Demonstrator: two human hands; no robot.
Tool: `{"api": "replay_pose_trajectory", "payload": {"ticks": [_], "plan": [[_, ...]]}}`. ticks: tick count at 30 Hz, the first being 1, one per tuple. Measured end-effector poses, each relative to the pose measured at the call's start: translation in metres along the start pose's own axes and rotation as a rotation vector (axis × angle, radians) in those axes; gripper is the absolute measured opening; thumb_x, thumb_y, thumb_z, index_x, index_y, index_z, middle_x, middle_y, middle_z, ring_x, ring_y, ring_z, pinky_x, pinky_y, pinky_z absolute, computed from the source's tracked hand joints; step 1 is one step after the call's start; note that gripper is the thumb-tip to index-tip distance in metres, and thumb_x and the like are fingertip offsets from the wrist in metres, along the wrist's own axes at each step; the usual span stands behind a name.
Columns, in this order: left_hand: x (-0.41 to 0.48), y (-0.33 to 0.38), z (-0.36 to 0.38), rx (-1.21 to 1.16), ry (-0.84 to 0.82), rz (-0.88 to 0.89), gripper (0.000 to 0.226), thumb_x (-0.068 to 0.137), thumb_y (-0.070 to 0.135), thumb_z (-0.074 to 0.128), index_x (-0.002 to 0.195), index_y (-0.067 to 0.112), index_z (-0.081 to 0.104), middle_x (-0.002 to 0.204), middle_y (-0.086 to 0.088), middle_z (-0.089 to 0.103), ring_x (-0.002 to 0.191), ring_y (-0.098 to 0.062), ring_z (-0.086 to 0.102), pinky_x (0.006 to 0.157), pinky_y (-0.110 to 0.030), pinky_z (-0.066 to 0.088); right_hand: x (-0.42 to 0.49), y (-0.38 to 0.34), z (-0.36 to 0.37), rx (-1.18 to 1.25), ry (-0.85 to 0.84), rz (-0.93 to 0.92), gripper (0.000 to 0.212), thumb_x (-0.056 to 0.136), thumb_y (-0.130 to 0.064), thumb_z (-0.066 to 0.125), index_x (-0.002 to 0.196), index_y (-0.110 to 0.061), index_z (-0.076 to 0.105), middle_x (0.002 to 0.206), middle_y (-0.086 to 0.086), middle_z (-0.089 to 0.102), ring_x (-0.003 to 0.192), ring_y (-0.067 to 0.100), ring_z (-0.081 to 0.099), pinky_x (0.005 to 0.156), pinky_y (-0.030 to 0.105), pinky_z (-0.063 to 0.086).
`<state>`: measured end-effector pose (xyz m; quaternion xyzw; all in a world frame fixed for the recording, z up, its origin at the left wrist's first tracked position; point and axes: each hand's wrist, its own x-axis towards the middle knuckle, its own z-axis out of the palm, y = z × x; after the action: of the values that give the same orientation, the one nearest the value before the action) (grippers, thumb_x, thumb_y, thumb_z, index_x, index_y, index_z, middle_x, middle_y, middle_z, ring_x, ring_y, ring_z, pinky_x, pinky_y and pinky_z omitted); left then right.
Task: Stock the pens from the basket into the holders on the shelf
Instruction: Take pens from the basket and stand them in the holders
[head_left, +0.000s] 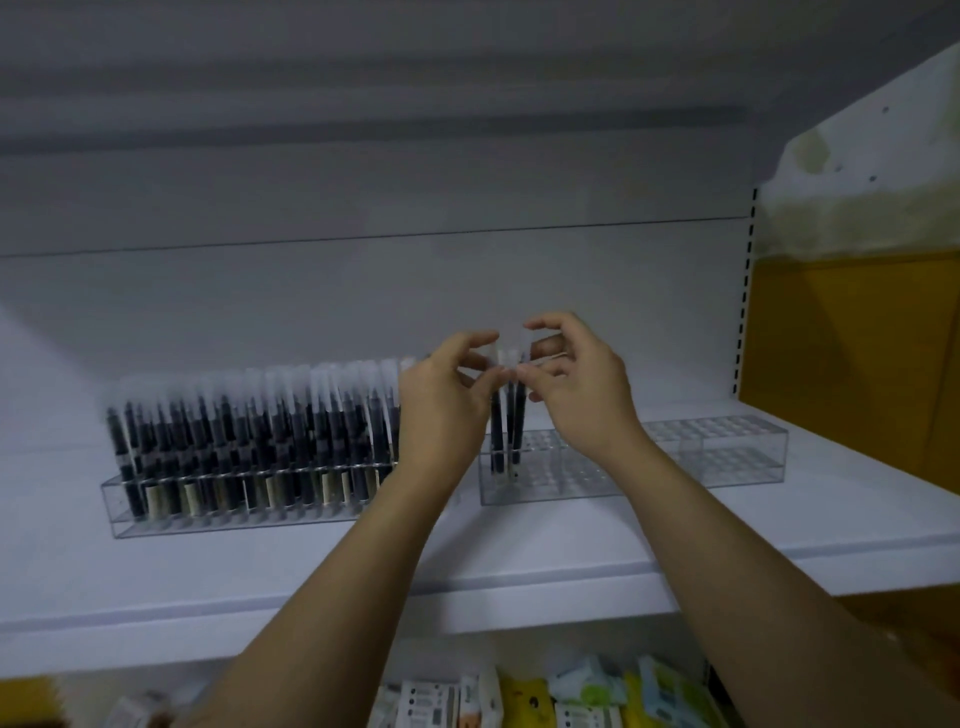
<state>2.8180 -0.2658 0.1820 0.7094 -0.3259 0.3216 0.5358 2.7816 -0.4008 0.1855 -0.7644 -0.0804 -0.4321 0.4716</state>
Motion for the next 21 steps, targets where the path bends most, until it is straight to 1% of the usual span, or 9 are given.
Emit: {"api": "replay_pose_trajectory", "payload": {"ticks": [1, 2, 4, 5, 8, 12, 15, 17, 21], "plan": [[-0.003, -0.001, 0.001, -0.001, 0.003, 0.0, 0.027, 0.085, 0.014, 0.072, 0.11, 0.022, 0.066, 0.079, 0.014, 0.063, 0.07, 0.008, 0.06, 0.059, -0.003, 0.043, -0.002, 0.003, 0.001, -0.029, -0.03, -0.006, 0.035, 0.085, -0.012, 0.072, 0.106, -0.035, 0.057, 0.086, -0.013, 0.06, 0.069, 0.001, 0.063, 0.062, 0.013, 0.053], [-0.005, -0.003, 0.002, -0.005, 0.008, 0.004, 0.027, 0.086, 0.011, 0.071, 0.11, 0.021, 0.066, 0.078, 0.014, 0.063, 0.07, 0.01, 0.06, 0.059, -0.002, 0.042, -0.004, 0.006, 0.002, -0.071, -0.069, -0.01, 0.035, 0.085, -0.012, 0.072, 0.106, -0.036, 0.058, 0.085, -0.013, 0.06, 0.069, -0.003, 0.061, 0.06, 0.009, 0.05], [-0.007, -0.003, 0.003, 0.014, 0.001, 0.008, 0.03, 0.088, 0.007, 0.067, 0.114, 0.021, 0.064, 0.077, 0.014, 0.061, 0.072, 0.012, 0.059, 0.061, 0.0, 0.041, -0.01, 0.01, 0.002, -0.189, -0.158, -0.013, 0.042, 0.086, -0.014, 0.07, 0.114, -0.042, 0.056, 0.085, -0.014, 0.06, 0.069, -0.004, 0.059, 0.058, 0.007, 0.046], [-0.007, -0.003, 0.003, 0.029, -0.013, 0.003, 0.032, 0.089, 0.005, 0.065, 0.117, 0.021, 0.063, 0.078, 0.013, 0.061, 0.074, 0.013, 0.059, 0.062, 0.0, 0.041, -0.013, 0.012, 0.001, -0.25, -0.192, -0.014, 0.048, 0.087, -0.015, 0.068, 0.119, -0.046, 0.051, 0.084, -0.014, 0.06, 0.068, -0.002, 0.06, 0.06, 0.008, 0.046], [-0.008, -0.001, 0.003, 0.054, -0.04, -0.018, 0.035, 0.091, 0.005, 0.062, 0.12, 0.024, 0.06, 0.08, 0.009, 0.061, 0.072, 0.01, 0.059, 0.063, 0.001, 0.042, -0.019, 0.013, -0.004, -0.36, -0.235, -0.01, 0.058, 0.09, -0.018, 0.062, 0.127, -0.054, 0.037, 0.08, -0.015, 0.061, 0.07, 0.004, 0.061, 0.068, 0.024, 0.052], [-0.007, 0.002, 0.0, 0.065, -0.049, -0.032, 0.033, 0.091, 0.006, 0.062, 0.118, 0.025, 0.06, 0.081, 0.005, 0.063, 0.07, 0.003, 0.06, 0.061, -0.004, 0.046, -0.022, 0.005, -0.007, -0.483, -0.328, -0.021, 0.069, 0.093, -0.014, 0.056, 0.137, -0.056, 0.023, 0.083, -0.012, 0.062, 0.074, 0.008, 0.062, 0.071, 0.029, 0.053], [-0.008, 0.0, -0.002, 0.07, -0.067, -0.052, 0.031, 0.092, 0.005, 0.061, 0.116, 0.025, 0.059, 0.08, 0.007, 0.062, 0.068, 0.001, 0.061, 0.057, -0.008, 0.047, -0.024, 0.0, -0.007, -0.522, -0.36, 0.008, 0.074, 0.093, -0.011, 0.053, 0.141, -0.054, 0.017, 0.086, -0.005, 0.065, 0.075, 0.013, 0.062, 0.073, 0.034, 0.056], [-0.011, -0.001, -0.003, 0.11, -0.101, -0.056, 0.03, 0.092, 0.007, 0.06, 0.116, 0.024, 0.059, 0.082, 0.006, 0.062, 0.07, 0.0, 0.061, 0.055, -0.011, 0.047, -0.026, -0.002, -0.007, -0.543, -0.368, 0.012, 0.077, 0.092, -0.01, 0.052, 0.142, -0.054, 0.014, 0.085, -0.003, 0.066, 0.073, 0.014, 0.063, 0.073, 0.037, 0.057], [-0.019, -0.002, -0.003, 0.136, -0.09, -0.05, 0.031, 0.092, 0.006, 0.06, 0.119, 0.022, 0.058, 0.085, 0.004, 0.064, 0.073, -0.002, 0.061, 0.062, -0.014, 0.048, -0.027, -0.005, -0.006, -0.556, -0.387, 0.031, 0.081, 0.09, -0.007, 0.052, 0.143, -0.054, 0.012, 0.081, 0.002, 0.066, 0.07, 0.018, 0.063, 0.072, 0.041, 0.058]]}}
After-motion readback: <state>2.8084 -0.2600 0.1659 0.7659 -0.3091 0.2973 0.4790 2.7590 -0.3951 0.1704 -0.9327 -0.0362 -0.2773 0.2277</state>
